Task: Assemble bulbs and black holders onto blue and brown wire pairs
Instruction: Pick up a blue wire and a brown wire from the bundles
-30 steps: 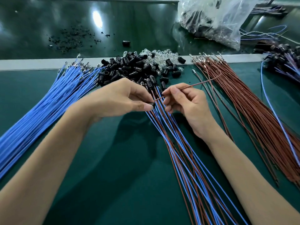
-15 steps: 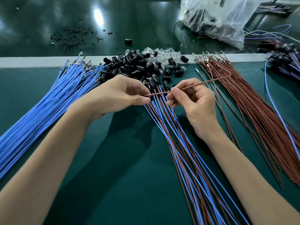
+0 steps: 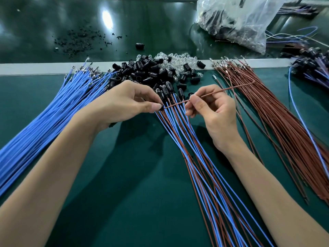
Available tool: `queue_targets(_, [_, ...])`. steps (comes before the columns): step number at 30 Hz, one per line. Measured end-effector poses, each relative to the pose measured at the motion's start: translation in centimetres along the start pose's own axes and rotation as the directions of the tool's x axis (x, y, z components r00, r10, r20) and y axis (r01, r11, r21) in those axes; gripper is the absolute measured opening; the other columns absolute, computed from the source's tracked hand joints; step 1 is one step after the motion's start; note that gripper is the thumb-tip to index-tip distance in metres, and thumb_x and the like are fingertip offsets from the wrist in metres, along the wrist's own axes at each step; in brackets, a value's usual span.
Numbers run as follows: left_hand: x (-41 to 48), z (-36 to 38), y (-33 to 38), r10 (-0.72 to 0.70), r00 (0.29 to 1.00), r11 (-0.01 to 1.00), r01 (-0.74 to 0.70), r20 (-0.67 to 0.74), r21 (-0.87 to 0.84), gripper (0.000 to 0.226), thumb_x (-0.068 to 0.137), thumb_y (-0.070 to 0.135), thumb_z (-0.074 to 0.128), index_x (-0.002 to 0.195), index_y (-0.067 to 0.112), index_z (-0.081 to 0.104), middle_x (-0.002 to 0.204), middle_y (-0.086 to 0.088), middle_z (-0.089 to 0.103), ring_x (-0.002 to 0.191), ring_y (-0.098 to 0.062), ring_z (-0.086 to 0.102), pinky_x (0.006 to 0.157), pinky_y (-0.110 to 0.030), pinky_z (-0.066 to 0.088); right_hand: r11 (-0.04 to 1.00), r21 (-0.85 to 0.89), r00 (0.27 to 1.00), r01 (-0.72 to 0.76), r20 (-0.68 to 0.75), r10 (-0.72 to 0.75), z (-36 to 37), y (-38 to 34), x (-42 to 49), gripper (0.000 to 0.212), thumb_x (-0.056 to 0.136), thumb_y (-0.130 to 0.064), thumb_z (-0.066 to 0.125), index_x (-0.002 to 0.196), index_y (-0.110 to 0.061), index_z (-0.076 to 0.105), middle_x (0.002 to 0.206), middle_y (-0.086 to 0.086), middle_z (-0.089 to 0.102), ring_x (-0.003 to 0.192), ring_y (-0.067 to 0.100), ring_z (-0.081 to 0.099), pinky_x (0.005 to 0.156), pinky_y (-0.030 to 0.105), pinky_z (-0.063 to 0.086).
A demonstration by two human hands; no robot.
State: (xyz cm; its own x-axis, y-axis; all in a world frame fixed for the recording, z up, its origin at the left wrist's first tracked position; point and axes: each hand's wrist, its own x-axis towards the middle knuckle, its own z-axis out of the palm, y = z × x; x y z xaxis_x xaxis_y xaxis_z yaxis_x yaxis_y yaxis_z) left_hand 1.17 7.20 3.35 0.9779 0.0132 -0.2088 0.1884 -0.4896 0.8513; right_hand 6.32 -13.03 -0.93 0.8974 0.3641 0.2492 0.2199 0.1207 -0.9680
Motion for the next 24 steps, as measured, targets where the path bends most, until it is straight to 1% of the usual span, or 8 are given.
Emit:
queue_targets(3, [0.1, 0.0, -0.1, -0.006, 1.000, 1.000, 0.006, -0.004, -0.010, 0.004, 0.084, 0.019, 0.070, 0.087, 0.019, 0.073, 0.079, 0.002, 0.073, 0.077, -0.004, 0.063, 0.070, -0.006, 0.044, 1.000, -0.003, 1.000, 0.001, -0.002, -0.001, 0.0, 0.0, 0.0, 0.012, 0.089, -0.006, 0.062, 0.085, -0.018, 0.058, 0.070, 0.000, 0.070, 0.060, 0.013, 0.066, 0.060, 0.021, 0.051])
queue_targets(5, [0.1, 0.2, -0.2, -0.006, 1.000, 1.000, 0.006, 0.003, -0.030, 0.004, 0.084, 0.019, 0.070, 0.087, 0.017, 0.073, 0.083, 0.000, 0.074, 0.078, -0.004, 0.065, 0.073, -0.008, 0.045, 1.000, -0.017, 1.000, -0.005, 0.015, 0.005, 0.2, 0.1, -0.1, 0.012, 0.089, -0.005, 0.061, 0.085, -0.016, 0.058, 0.070, -0.001, 0.070, 0.061, 0.014, 0.066, 0.060, 0.022, 0.052])
queue_targets(10, [0.2, 1.0, -0.1, -0.005, 1.000, 0.999, 0.006, 0.016, -0.046, 0.008, 0.084, 0.020, 0.070, 0.089, 0.014, 0.073, 0.084, -0.002, 0.075, 0.080, -0.007, 0.066, 0.082, -0.018, 0.049, 1.000, -0.011, 0.999, -0.009, 0.039, 0.009, 0.3, 0.1, -0.1, 0.015, 0.090, 0.000, 0.059, 0.085, -0.014, 0.058, 0.070, 0.000, 0.070, 0.061, 0.015, 0.068, 0.061, 0.021, 0.053])
queue_targets(12, [0.3, 1.3, -0.1, 0.002, 1.000, 0.998, 0.000, 0.030, -0.061, 0.009, 0.085, 0.018, 0.069, 0.090, 0.011, 0.072, 0.084, -0.004, 0.075, 0.079, -0.008, 0.066, 0.080, -0.016, 0.049, 1.000, 0.006, 0.999, -0.014, 0.032, 0.014, 0.3, 0.1, -0.1, 0.014, 0.089, -0.002, 0.060, 0.085, -0.015, 0.058, 0.070, 0.001, 0.071, 0.062, 0.016, 0.068, 0.061, 0.023, 0.054])
queue_targets(15, [0.3, 1.4, -0.1, 0.017, 0.999, 0.995, -0.013, 0.036, -0.102, 0.011, 0.086, 0.017, 0.067, 0.091, 0.008, 0.071, 0.084, -0.003, 0.075, 0.076, -0.003, 0.066, 0.073, -0.008, 0.048, 0.998, 0.055, 1.000, -0.025, 0.004, 0.025, 0.2, 0.0, 0.1, 0.013, 0.088, -0.005, 0.062, 0.084, -0.017, 0.059, 0.070, 0.002, 0.071, 0.061, 0.016, 0.067, 0.060, 0.023, 0.053])
queue_targets(18, [0.3, 1.4, -0.2, 0.025, 1.000, 0.995, -0.023, 0.019, -0.098, 0.012, 0.086, 0.016, 0.067, 0.091, 0.006, 0.070, 0.083, -0.002, 0.075, 0.076, -0.002, 0.066, 0.072, -0.006, 0.047, 0.997, 0.067, 0.999, -0.039, 0.003, 0.039, 0.1, 0.1, 0.1, 0.013, 0.088, -0.006, 0.061, 0.084, -0.018, 0.059, 0.070, 0.003, 0.070, 0.060, 0.015, 0.067, 0.060, 0.021, 0.052])
queue_targets(24, [0.3, 1.5, -0.1, 0.044, 0.999, 0.995, -0.043, 0.007, -0.089, 0.009, 0.087, 0.018, 0.066, 0.088, 0.011, 0.071, 0.081, 0.002, 0.075, 0.077, -0.006, 0.068, 0.074, -0.010, 0.049, 0.998, -0.045, 0.999, -0.047, 0.018, 0.048, 0.2, 0.4, 0.1, 0.014, 0.090, -0.003, 0.060, 0.085, -0.016, 0.058, 0.070, -0.001, 0.070, 0.061, 0.013, 0.068, 0.061, 0.021, 0.053])
